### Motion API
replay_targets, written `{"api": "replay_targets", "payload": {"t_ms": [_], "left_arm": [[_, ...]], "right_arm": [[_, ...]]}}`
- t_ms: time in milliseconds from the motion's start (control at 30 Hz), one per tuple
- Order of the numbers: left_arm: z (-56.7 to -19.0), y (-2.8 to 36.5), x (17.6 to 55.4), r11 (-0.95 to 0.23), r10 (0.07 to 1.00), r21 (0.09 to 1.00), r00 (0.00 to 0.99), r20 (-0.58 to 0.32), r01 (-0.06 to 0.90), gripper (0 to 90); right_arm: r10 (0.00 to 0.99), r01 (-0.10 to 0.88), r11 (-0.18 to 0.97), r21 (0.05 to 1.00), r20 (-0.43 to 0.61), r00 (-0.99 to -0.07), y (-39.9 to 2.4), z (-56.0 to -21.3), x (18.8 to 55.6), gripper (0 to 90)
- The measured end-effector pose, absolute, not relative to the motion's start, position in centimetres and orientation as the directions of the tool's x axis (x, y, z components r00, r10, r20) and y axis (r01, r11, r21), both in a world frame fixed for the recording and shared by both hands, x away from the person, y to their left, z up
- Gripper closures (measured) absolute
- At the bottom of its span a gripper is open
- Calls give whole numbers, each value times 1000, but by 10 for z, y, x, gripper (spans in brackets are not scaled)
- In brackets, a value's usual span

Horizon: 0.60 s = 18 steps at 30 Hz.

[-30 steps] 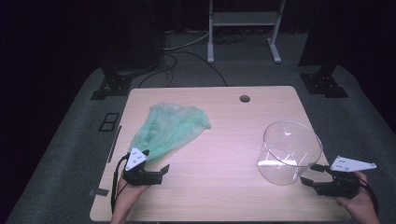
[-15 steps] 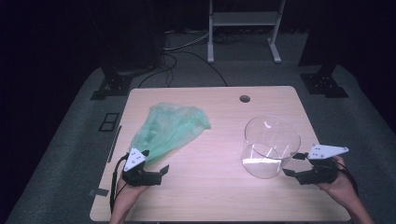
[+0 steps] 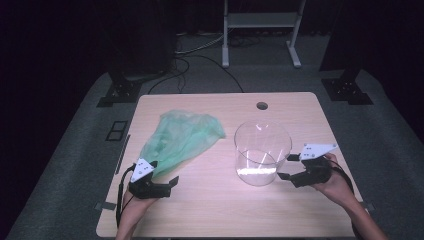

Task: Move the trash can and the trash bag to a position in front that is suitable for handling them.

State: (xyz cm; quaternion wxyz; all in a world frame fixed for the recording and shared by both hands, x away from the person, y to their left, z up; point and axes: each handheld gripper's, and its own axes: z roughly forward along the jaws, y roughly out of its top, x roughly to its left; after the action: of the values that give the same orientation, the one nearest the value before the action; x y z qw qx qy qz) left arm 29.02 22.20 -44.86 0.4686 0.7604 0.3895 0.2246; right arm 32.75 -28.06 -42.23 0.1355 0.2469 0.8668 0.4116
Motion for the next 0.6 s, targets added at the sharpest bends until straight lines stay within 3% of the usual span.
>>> {"api": "replay_targets", "payload": {"t_ms": [467,600], "left_arm": [[-449,224,292,-250,805,888,592,-31,385,19],[-447,224,294,-248,806,890,592,-30,383,19]], "right_arm": [[501,305,516,800,7,-865,-248,-426,342,261],[507,339,457,822,72,-859,-251,-431,345,266]]}}
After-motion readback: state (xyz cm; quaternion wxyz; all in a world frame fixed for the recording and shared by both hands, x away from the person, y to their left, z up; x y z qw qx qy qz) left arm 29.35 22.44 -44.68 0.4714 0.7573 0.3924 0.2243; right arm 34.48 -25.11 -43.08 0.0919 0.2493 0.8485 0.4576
